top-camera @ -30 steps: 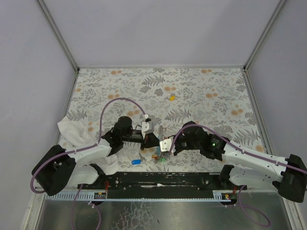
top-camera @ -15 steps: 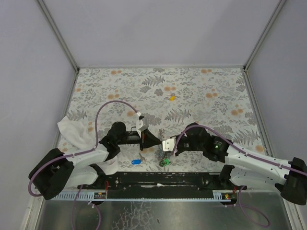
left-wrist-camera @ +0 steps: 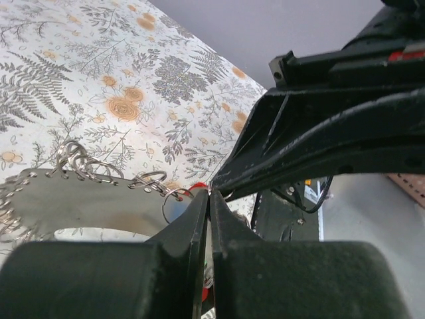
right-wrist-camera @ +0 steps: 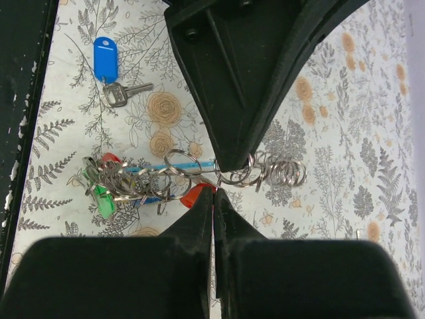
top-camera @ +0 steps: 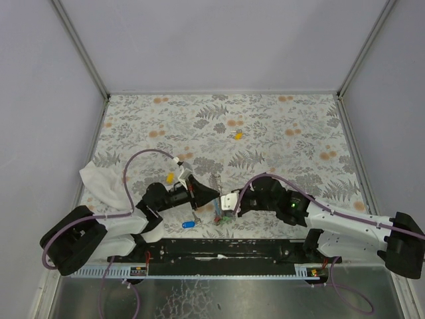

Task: Put the keys on the keyring

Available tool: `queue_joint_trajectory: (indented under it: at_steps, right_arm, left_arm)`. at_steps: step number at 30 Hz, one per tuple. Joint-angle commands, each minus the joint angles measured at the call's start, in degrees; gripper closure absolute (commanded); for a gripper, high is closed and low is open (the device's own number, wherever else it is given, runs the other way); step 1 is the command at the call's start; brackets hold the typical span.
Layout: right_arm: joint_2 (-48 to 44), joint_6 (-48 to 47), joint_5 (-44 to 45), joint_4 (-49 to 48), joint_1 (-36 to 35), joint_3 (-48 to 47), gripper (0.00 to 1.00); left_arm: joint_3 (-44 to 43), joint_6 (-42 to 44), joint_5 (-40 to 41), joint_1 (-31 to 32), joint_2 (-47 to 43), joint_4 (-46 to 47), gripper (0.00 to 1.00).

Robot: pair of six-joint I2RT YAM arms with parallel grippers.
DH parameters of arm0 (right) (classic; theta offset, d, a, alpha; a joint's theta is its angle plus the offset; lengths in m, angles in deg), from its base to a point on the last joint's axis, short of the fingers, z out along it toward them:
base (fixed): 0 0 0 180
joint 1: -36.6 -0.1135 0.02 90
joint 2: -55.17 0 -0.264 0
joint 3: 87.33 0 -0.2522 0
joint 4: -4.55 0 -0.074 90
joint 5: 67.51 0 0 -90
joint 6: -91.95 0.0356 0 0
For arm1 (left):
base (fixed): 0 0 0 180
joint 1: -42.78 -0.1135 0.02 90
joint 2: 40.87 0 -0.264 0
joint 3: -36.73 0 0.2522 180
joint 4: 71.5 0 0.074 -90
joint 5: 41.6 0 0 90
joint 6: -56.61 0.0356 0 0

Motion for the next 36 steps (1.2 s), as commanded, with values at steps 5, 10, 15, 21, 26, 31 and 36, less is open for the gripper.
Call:
queue_joint_trajectory:
  at_steps: [5, 10, 15, 21, 26, 31, 36]
  right_arm:
    - [0.5, -0.59, 2.88, -0.07, -2.18, -0.06, 1.0]
    - [-1.65, -4.42, 6.31, 2.6, -2.17, -1.42, 1.0]
    - [-1.9, -7.29, 8.03, 5.91, -2.19, -3.89, 1.0]
    - [-1.49, -9.76, 7.91, 7.47, -2.19, -5.65, 1.0]
    - [-1.06, -11.04, 7.09, 8.64, -2.17, -6.78, 1.0]
    - [-1.36, -11.87, 6.1, 10.24, -2.17, -7.49, 1.0]
    - [-1.33, -12.22, 4.95, 10.9, -2.17, -7.7, 1.0]
  left_arm:
    - [1.85, -5.09, 11.38, 1.62, 2.72, 19.41, 1.0]
    - [1.54, -0.83, 8.65, 1.57, 0.19, 11.75, 0.85]
    - [0.01, 7.57, 4.38, 1.53, -5.09, -1.43, 0.75]
    - [-5.57, 20.34, -2.52, 1.22, -9.09, -17.37, 0.73]
    - [-9.72, 25.7, -11.2, 1.06, -5.31, -21.98, 0.7]
    - [-14.68, 32.85, -16.43, 0.87, -0.55, -29.57, 0.69]
    - [-17.11, 36.24, -18.38, 0.79, 2.52, -31.93, 0.69]
